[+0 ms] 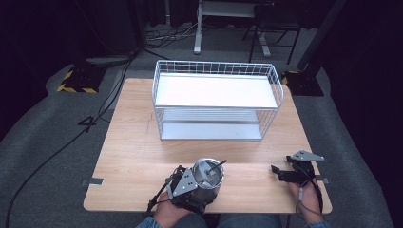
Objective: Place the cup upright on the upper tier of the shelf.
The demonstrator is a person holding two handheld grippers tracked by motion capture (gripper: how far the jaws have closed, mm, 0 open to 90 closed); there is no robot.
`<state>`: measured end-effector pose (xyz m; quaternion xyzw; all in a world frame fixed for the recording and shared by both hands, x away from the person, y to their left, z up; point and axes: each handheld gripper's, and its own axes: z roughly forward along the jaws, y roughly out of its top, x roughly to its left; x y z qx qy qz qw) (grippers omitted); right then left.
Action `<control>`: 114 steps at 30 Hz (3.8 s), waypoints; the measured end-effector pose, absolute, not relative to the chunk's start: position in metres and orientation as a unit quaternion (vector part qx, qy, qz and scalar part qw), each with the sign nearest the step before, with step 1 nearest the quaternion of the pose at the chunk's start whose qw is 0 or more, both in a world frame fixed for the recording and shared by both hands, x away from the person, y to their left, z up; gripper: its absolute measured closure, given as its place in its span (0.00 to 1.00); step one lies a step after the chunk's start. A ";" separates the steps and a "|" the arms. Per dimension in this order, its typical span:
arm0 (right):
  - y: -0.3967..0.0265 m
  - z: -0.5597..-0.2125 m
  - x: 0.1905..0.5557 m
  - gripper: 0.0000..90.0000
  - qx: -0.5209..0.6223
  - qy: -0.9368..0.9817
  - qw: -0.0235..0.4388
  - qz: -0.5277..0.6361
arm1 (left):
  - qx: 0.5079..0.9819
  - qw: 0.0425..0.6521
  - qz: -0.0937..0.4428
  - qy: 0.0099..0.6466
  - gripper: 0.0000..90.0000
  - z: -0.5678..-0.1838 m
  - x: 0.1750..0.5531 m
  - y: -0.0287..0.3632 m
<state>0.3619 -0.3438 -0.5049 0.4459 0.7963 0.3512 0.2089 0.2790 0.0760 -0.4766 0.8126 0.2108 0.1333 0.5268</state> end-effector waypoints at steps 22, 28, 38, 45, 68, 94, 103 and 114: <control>-0.343 -0.505 0.361 0.20 0.444 0.796 0.220 0.348 | 0.798 0.547 0.143 0.208 0.03 -0.481 0.281 0.071; -0.343 -0.505 0.361 0.20 0.444 0.796 0.220 0.347 | 0.800 0.543 0.139 0.213 0.04 -0.479 0.281 0.071; -0.343 -0.505 0.361 0.20 0.444 0.796 0.219 0.348 | 0.805 0.527 0.136 0.234 0.03 -0.467 0.285 0.078; -0.343 -0.505 0.361 0.22 0.443 0.796 0.215 0.351 | 0.806 0.524 0.147 0.234 0.03 -0.451 0.287 0.084; -0.344 -0.505 0.362 0.23 0.443 0.798 0.205 0.353 | 0.796 0.535 0.150 0.242 0.03 -0.395 0.305 0.096; -0.341 -0.505 0.362 0.24 0.447 0.794 0.216 0.351 | 0.776 0.549 0.172 0.257 0.03 -0.324 0.356 0.102; -0.334 -0.505 0.361 0.24 0.437 0.799 0.216 0.351 | 0.764 0.561 0.168 0.272 0.03 -0.309 0.378 0.103; -0.334 -0.505 0.361 0.24 0.436 0.800 0.217 0.351 | 0.753 0.569 0.173 0.280 0.03 -0.291 0.398 0.101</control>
